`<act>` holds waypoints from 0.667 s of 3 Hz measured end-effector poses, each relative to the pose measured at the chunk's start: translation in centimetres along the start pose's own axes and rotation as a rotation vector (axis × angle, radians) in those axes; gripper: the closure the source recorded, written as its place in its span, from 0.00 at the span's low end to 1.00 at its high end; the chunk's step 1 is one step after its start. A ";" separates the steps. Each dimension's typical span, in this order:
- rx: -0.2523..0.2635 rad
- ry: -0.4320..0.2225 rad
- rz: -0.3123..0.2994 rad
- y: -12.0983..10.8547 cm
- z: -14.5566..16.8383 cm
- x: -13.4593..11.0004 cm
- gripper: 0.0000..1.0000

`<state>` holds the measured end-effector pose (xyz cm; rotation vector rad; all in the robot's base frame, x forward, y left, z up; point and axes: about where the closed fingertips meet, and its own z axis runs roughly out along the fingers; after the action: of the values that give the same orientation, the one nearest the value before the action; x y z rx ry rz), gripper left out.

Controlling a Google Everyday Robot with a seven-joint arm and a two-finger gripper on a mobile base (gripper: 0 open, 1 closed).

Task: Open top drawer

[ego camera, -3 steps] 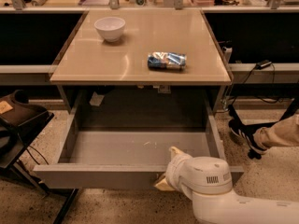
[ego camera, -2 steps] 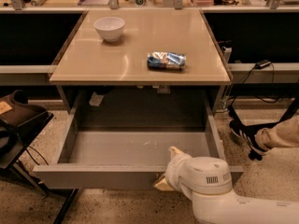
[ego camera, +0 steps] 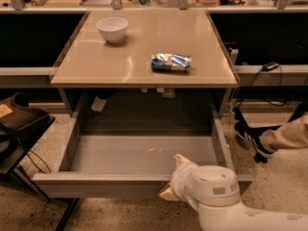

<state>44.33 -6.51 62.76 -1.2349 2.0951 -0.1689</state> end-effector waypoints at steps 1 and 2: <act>0.000 0.001 0.001 0.1 -0.1 0.1 1.00; -0.002 0.004 0.007 0.5 -0.4 0.2 1.00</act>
Offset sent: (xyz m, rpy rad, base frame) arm -0.4973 0.0689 -0.1000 0.1481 0.2778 -0.3280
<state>43.65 -6.47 62.75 -1.2294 2.1029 -0.1658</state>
